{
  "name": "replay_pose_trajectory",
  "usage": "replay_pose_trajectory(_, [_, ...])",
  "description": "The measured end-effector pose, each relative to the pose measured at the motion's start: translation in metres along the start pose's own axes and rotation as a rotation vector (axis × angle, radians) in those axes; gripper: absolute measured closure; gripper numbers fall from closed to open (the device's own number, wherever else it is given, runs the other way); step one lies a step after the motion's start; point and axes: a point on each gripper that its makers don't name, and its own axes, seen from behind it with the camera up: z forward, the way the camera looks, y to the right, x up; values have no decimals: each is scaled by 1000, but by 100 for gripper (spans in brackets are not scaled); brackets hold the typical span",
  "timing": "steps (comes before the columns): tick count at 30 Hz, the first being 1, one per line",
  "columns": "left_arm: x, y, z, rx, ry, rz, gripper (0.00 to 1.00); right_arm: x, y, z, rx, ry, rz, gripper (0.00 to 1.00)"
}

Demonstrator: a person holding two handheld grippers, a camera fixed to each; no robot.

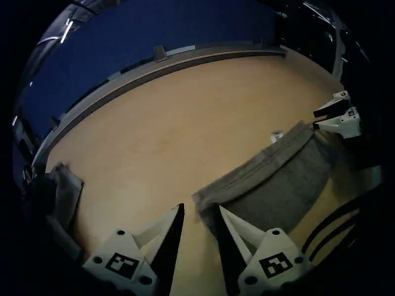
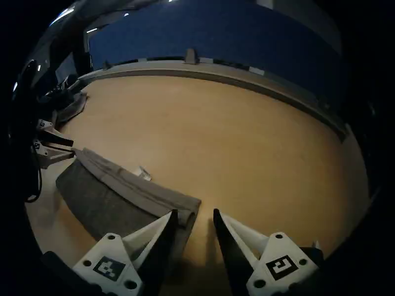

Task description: Fold towel

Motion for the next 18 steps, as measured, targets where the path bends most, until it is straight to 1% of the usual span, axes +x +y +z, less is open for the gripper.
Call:
replay_pose_trajectory(1, [2,-2,1,4,2,-2,57,1,2,1,-7,2,0,41])
replay_pose_trajectory(3, [5,-5,2,14,5,-5,55,4,5,3,-22,7,0,30])
replay_pose_trajectory(5, [8,-8,3,21,8,-9,53,7,8,5,-32,16,1,25])
replay_pose_trajectory(7, [10,-10,2,26,11,-12,52,9,9,4,-39,24,1,12])
replay_pose_trajectory(9, [11,-12,1,27,14,-16,45,12,11,3,-44,32,1,5])
replay_pose_trajectory(13, [9,-13,-3,22,14,-23,16,12,11,-1,-41,42,-1,2])
replay_pose_trajectory(15, [8,-13,-6,18,15,-28,8,12,10,-4,-36,45,-2,0])
replay_pose_trajectory(18, [6,-15,-11,19,19,-40,7,11,6,-10,-24,54,-1,0])
